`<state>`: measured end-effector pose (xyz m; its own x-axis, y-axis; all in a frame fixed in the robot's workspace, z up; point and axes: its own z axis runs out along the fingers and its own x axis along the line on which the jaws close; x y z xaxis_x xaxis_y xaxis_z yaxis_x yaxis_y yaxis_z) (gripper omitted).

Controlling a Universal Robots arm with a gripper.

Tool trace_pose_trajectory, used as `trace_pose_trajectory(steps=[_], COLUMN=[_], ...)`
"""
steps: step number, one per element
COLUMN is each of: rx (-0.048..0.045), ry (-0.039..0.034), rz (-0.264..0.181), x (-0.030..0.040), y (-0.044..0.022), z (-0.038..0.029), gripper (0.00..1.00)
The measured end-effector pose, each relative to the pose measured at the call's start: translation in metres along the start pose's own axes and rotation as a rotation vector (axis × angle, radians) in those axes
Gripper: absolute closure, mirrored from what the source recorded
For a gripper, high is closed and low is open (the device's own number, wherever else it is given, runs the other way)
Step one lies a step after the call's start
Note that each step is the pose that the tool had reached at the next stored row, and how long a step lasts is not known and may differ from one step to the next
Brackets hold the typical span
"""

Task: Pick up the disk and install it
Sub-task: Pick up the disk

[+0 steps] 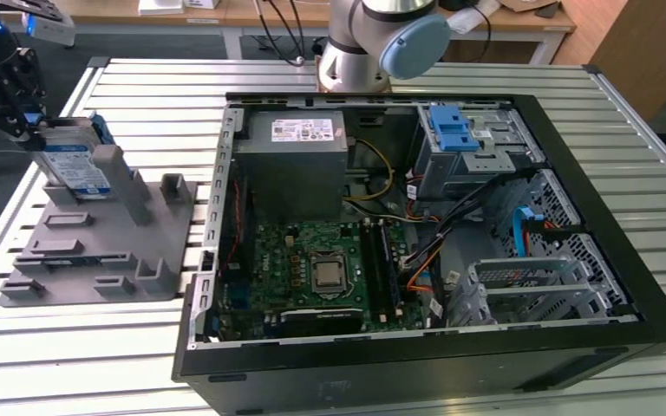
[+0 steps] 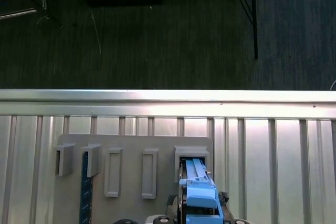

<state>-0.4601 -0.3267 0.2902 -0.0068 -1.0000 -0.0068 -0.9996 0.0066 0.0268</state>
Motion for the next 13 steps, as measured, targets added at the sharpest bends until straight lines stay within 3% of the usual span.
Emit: trace_pose_trajectory(steps=[13], rx=[0.0001], ry=[-0.0002], rz=[0.012], x=[0.0023], y=[0.0000], z=[0.0001], gripper=[0.63])
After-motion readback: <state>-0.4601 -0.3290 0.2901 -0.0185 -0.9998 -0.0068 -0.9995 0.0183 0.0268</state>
